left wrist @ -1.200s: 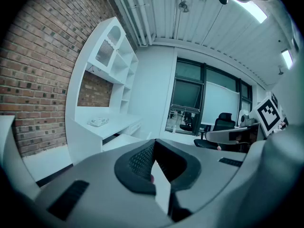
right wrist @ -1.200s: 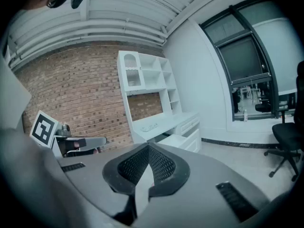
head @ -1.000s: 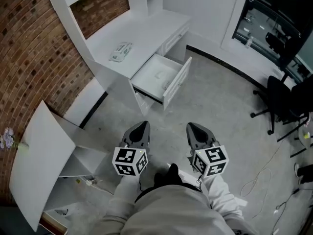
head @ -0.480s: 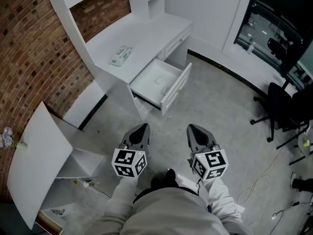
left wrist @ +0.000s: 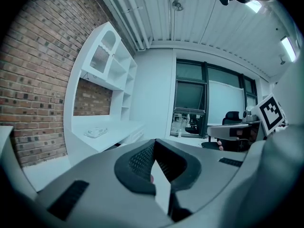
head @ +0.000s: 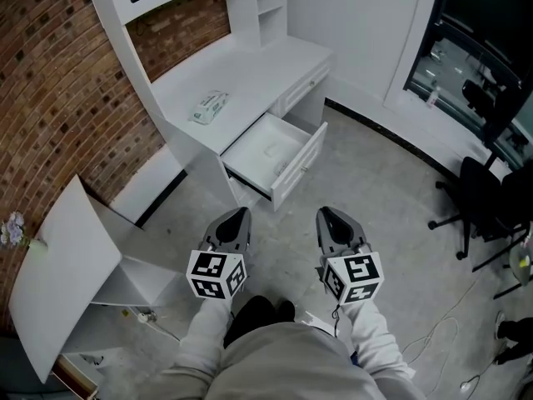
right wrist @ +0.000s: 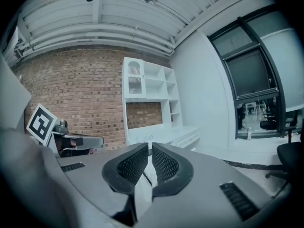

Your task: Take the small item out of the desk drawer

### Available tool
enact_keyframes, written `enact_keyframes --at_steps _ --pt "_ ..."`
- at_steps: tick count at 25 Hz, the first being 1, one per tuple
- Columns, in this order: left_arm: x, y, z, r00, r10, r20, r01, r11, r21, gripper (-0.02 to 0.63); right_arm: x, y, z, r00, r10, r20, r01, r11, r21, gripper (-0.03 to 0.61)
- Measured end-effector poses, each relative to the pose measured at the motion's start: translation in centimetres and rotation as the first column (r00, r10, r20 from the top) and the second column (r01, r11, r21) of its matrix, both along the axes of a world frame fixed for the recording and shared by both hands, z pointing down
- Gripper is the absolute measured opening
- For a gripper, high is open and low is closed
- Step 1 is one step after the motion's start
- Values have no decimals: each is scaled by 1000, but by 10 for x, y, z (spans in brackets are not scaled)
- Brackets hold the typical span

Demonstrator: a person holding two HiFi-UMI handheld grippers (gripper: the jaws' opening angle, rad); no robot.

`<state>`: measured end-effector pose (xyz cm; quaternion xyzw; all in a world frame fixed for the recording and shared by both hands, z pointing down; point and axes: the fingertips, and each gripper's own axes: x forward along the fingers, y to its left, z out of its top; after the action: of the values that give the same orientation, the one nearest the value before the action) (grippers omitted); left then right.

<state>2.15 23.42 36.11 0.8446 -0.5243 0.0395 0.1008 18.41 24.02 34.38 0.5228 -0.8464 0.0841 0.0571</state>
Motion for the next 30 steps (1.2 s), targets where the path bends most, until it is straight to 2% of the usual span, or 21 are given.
enact_keyframes --at_steps 5,9,15,18,22,26,30 --pt "5 -10 2 1000 -5 14 5 1000 -10 17 1 -13 -2 1000 -1 30 1 1000 1 68" --pt "9 -24 9 1000 0 11 0 1000 -26 17 -3 -26 4 999 -33 4 33 999 -6 132" --pt "11 -59 12 1000 15 13 -15 1000 -23 17 -14 -55 13 998 -67 1 67 997 -30 181" --pt "4 -82 18 1000 16 6 -15 999 -31 17 -23 -74 18 996 -84 -4 84 995 -46 210" --pt "-8 -115 22 1000 7 -16 -8 999 -42 17 -34 -107 25 996 -93 -9 92 994 -64 213" --pt "-21 -151 26 1000 4 -26 -5 999 -48 17 -50 -142 31 993 -122 -11 120 989 -82 263" --pt "-35 -192 28 999 23 -40 -25 998 -60 17 -72 -178 36 988 -153 -13 151 983 -105 281"
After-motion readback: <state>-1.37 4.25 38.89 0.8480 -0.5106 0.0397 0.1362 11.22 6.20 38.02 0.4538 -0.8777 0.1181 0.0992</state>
